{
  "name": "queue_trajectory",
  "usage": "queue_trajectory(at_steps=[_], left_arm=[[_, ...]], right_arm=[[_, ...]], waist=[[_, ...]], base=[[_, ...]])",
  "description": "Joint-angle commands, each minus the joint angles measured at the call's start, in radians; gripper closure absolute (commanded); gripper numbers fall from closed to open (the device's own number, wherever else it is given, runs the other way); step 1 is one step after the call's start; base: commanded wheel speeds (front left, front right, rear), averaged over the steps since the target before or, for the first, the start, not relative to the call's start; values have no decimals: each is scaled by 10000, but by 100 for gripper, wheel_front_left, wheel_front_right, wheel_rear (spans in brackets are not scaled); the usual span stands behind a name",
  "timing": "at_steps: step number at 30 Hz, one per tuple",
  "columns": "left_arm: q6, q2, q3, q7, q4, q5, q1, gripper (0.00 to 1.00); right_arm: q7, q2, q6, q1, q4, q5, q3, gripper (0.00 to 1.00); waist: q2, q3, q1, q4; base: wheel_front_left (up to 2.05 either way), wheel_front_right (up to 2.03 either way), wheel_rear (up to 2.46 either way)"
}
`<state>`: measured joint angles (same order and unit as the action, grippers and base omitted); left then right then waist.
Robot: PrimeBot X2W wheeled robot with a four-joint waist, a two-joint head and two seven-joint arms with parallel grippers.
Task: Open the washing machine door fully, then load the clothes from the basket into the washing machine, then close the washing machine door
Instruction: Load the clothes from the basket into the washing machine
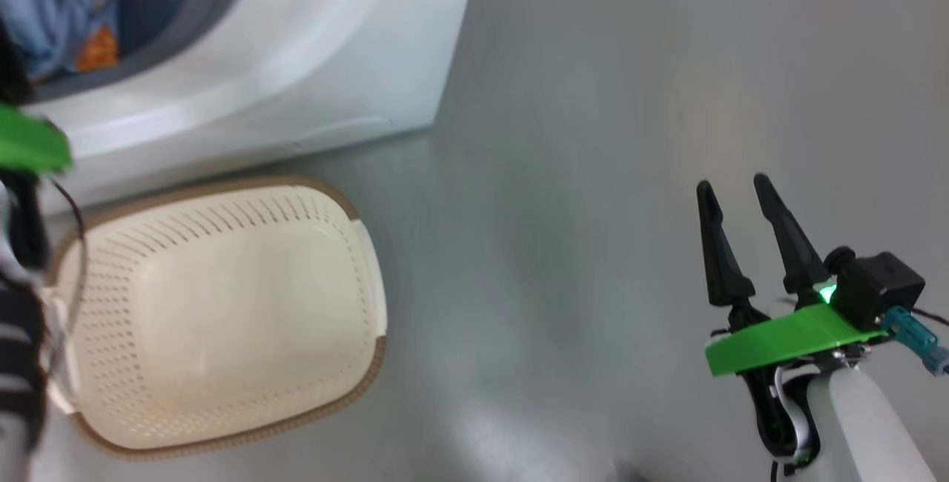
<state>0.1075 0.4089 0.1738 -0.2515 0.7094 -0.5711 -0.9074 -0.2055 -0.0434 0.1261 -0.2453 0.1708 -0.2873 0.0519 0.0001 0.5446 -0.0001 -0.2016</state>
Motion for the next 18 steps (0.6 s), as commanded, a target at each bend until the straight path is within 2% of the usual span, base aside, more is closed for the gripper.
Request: queue_trajectory(at_steps=[1,9,18], left_arm=[[137,394,-335,-95,-606,54,522,0],[899,-450,-794,-101,-3554,425,4116,0],[1474,-1258,-808,-102,-5559,992,7522,0]], right_arm=[[48,-68,46,338,-300,131,105,0],[554,-68,46,1190,-643,461,-297,0],[1309,-68,46,2220,-1366,843,-662,0]], waist=[[-1,-855,1,418],[-1,-2261,1,729],[-1,-3692,1,1116]], base=[[0,0,0],[0,0,0],[0,0,0]])
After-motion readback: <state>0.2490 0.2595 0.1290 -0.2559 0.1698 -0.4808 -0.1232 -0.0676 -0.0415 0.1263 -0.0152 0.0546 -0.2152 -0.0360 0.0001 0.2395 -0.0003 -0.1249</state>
